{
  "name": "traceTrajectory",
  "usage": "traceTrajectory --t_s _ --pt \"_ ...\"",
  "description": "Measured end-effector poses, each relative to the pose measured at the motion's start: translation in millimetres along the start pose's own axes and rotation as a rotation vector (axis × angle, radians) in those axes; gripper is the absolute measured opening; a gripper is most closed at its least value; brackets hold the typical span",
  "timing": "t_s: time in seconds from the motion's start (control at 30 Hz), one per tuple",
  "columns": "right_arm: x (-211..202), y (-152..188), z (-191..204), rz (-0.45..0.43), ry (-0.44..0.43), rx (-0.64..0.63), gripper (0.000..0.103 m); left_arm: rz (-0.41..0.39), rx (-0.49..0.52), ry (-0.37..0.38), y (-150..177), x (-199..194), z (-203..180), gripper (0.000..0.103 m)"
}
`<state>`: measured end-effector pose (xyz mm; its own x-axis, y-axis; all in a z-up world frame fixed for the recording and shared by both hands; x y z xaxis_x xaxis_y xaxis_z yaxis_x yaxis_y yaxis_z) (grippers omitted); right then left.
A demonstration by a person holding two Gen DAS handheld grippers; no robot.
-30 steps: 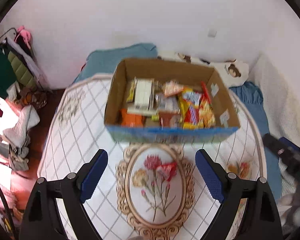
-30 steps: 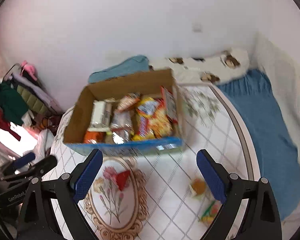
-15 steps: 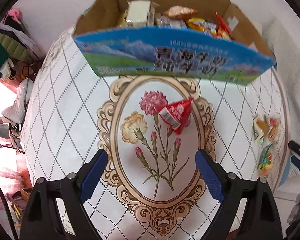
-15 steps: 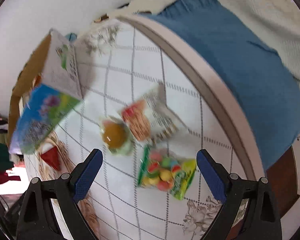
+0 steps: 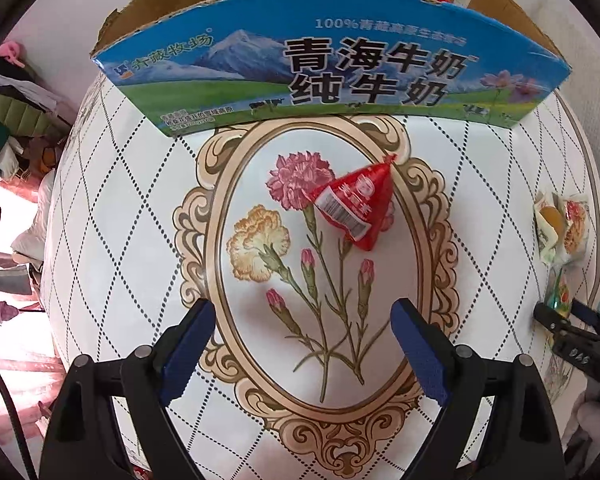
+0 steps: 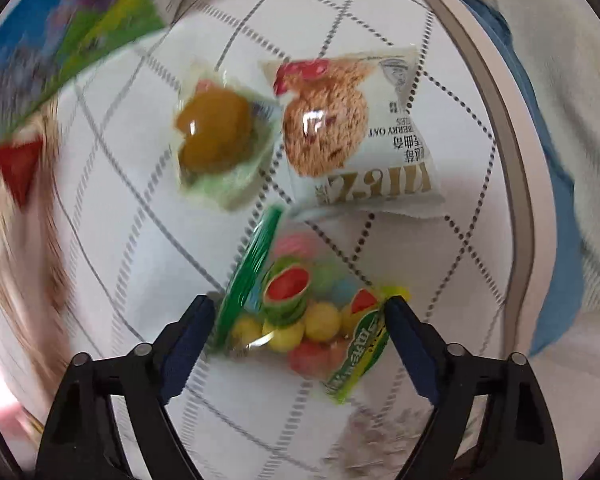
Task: Organize snacks
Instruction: 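Grasp the red triangular candy with the left tool while the right tool grasps the watermelon candy bag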
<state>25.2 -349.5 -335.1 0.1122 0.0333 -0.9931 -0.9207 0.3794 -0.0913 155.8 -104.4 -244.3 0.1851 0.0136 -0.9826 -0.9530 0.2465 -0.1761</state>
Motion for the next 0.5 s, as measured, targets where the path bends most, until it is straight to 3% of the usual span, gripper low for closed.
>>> traceTrajectory --t_s 0.03,0.1,0.2,0.27,0.4,0.5 --pt "-1 -1 4 0.009 -0.037 0.04 0.09 0.002 -0.004 0.008 -3 0 0 0.09" --pt "-7 -5 23 0.032 -0.212 0.151 0.09 0.007 -0.004 0.013 -10 1 -1 0.09" --pt "-24 -14 36 0.013 -0.343 0.206 0.091 0.004 0.01 0.017 -27 2 -4 0.09" --pt "-36 -19 38 -0.02 -0.342 0.16 0.091 0.003 0.043 0.001 -36 5 -8 0.09" --pt "-40 -13 32 -0.014 -0.204 -0.002 0.093 0.01 0.131 -0.013 -51 18 -28 0.09" --pt "-33 2 24 0.029 -0.194 0.002 0.093 0.007 0.197 0.001 -58 28 -47 0.083"
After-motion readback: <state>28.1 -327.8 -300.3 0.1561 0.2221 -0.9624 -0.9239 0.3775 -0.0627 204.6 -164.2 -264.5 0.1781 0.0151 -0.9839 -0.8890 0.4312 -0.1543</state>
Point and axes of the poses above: each gripper's, at about its wrist camera, not at the fingertips, and x roughly the way its jaws point, z to its left, y to its underside, the point moved 10 cm from there along x, roughly the way its jaws point, and after that the axes turned 3 degrees about -x, right-handed, at the moved point
